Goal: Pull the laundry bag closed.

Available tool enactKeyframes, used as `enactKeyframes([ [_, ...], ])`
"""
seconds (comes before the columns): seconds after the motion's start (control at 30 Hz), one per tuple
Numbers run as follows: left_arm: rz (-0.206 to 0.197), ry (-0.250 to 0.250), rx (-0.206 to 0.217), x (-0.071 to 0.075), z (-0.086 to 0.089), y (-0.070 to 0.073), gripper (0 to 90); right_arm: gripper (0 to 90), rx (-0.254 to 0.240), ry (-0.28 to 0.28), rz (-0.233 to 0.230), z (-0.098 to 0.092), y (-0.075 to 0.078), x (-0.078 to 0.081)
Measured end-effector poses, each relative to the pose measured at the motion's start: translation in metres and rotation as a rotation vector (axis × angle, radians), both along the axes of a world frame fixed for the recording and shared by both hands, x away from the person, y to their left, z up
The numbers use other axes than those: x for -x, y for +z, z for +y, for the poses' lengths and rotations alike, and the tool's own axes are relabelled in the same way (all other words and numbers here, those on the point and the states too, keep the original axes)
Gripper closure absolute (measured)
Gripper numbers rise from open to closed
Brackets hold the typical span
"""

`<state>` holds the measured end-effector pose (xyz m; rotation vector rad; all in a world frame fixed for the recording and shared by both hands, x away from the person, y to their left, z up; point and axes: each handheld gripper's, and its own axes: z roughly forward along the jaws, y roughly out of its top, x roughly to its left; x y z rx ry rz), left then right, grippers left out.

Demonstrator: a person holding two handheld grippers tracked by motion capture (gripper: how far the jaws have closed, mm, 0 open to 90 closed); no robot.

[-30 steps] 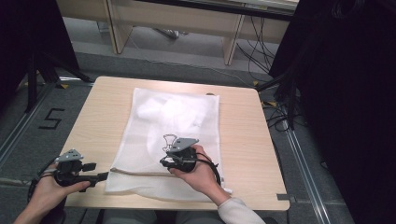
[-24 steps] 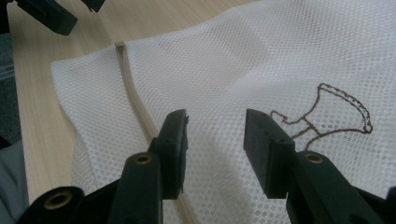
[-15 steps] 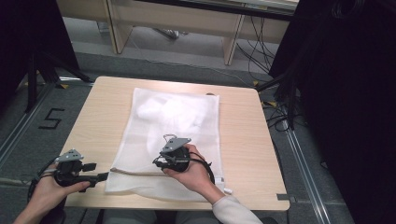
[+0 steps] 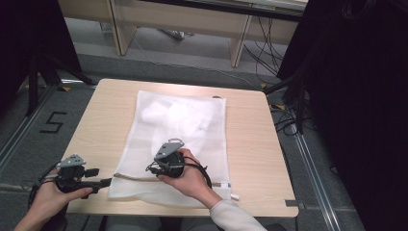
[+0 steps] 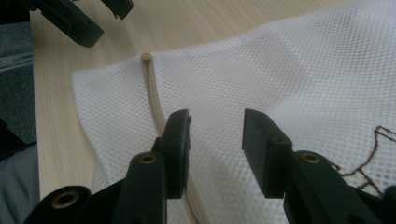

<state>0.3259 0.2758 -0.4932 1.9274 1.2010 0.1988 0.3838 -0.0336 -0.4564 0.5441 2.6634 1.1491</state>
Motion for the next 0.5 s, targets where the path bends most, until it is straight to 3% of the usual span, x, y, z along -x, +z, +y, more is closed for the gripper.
enactKeyframes([
  [0.03,0.001,0.002,0.0,0.0,0.0,0.0,28.1,63.1,0.0,0.0,0.0,0.0,0.0,0.0],
  [0.07,0.005,-0.027,-0.036,0.0,0.004,0.001,28.1,63.7,0.006,0.009,-0.003,0.005,-0.001,0.0],
  [0.23,0.0,0.002,0.0,0.002,0.001,0.0,28.2,64.8,0.02,0.034,0.001,0.016,-0.002,0.001],
  [0.5,0.004,0.003,-0.003,0.003,0.002,0.0,28.2,67.1,0.032,0.06,0.004,0.031,-0.004,0.0],
])
